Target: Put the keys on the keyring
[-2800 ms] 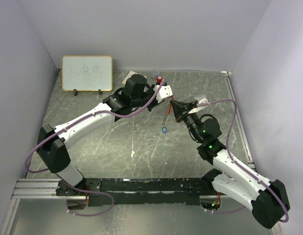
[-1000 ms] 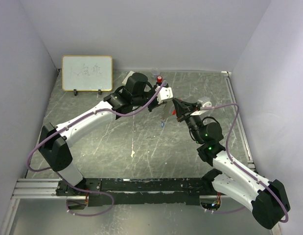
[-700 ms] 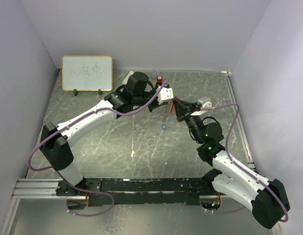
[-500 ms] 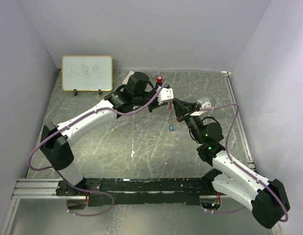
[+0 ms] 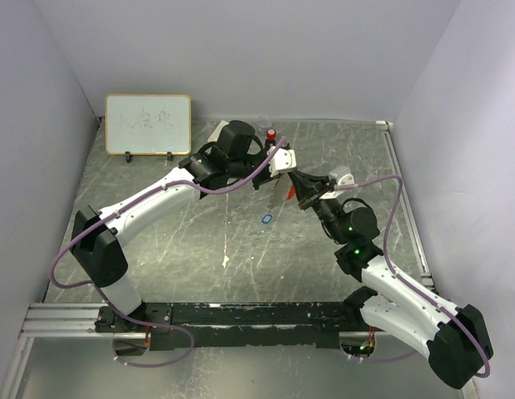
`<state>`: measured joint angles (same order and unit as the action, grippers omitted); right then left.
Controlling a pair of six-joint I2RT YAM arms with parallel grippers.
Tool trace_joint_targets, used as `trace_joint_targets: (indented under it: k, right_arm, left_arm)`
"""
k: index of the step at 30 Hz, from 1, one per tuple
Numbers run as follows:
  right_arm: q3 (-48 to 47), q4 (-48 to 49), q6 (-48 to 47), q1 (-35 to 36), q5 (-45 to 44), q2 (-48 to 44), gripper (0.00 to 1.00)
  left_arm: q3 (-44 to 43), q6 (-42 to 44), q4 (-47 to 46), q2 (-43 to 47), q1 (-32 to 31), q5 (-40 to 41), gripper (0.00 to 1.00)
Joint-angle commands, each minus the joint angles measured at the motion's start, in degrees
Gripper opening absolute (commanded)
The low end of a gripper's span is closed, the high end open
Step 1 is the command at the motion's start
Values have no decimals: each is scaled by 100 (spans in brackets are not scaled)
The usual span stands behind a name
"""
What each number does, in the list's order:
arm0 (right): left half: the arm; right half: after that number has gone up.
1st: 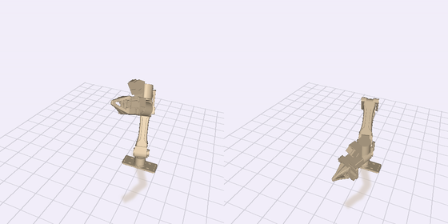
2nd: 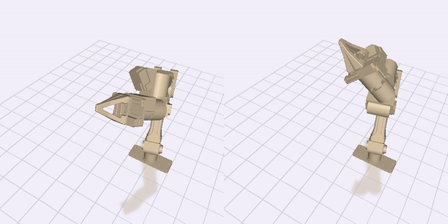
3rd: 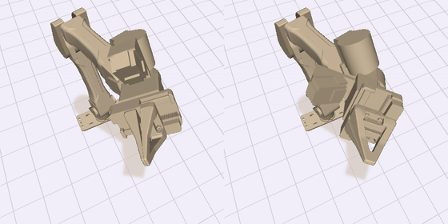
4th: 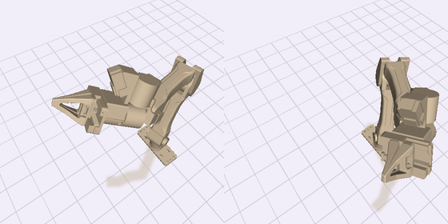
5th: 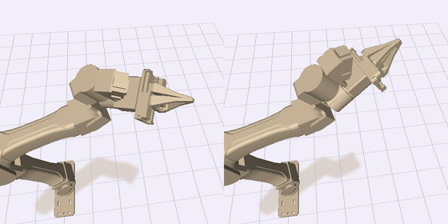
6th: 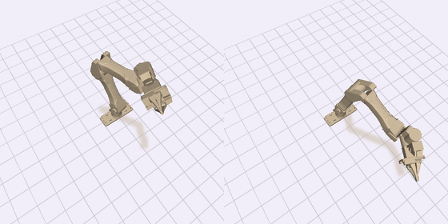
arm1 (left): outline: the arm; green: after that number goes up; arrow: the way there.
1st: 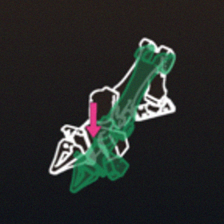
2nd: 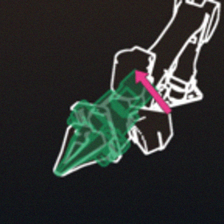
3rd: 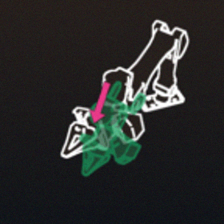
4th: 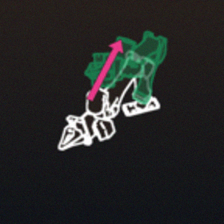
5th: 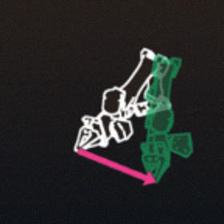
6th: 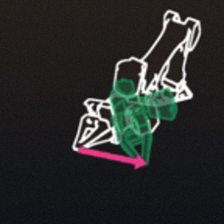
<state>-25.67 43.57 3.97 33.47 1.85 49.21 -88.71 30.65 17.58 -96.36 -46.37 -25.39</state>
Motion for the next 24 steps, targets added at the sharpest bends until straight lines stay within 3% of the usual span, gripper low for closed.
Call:
trace_joint_targets:
  k: [1,24]
  right_arm:
    - [-177,-16,-167,1,114,-166,0]
    - [-32,-349,-212,1,80,-466,0]
  left_arm:
    - [-194,90,82,-28,18,-141,7]
    - [294,44,-478,368,192,302,7]
